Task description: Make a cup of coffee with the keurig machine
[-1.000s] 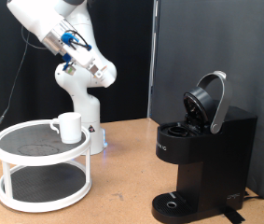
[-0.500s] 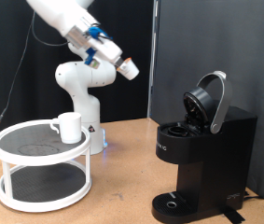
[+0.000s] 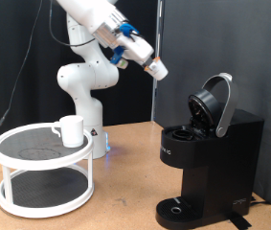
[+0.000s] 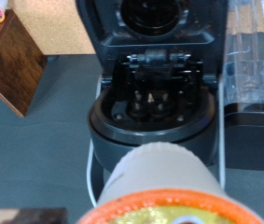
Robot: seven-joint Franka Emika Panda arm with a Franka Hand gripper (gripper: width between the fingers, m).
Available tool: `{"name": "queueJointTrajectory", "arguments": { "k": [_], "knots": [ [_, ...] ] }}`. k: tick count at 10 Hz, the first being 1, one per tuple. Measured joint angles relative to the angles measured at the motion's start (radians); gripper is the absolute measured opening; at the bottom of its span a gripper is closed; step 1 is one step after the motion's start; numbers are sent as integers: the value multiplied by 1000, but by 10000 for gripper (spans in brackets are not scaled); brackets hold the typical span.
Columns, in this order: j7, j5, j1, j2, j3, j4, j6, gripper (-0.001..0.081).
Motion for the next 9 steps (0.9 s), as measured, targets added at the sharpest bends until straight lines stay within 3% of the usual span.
{"name": "queueJointTrajectory", "arguments": {
  "k": [2, 5, 9],
  "knots": [
    [1, 1, 4, 31, 9, 26, 2, 371],
    [4, 0, 4, 33, 14, 23, 5, 371],
    [30, -55, 7, 64, 101, -16, 126, 371]
  ]
}}
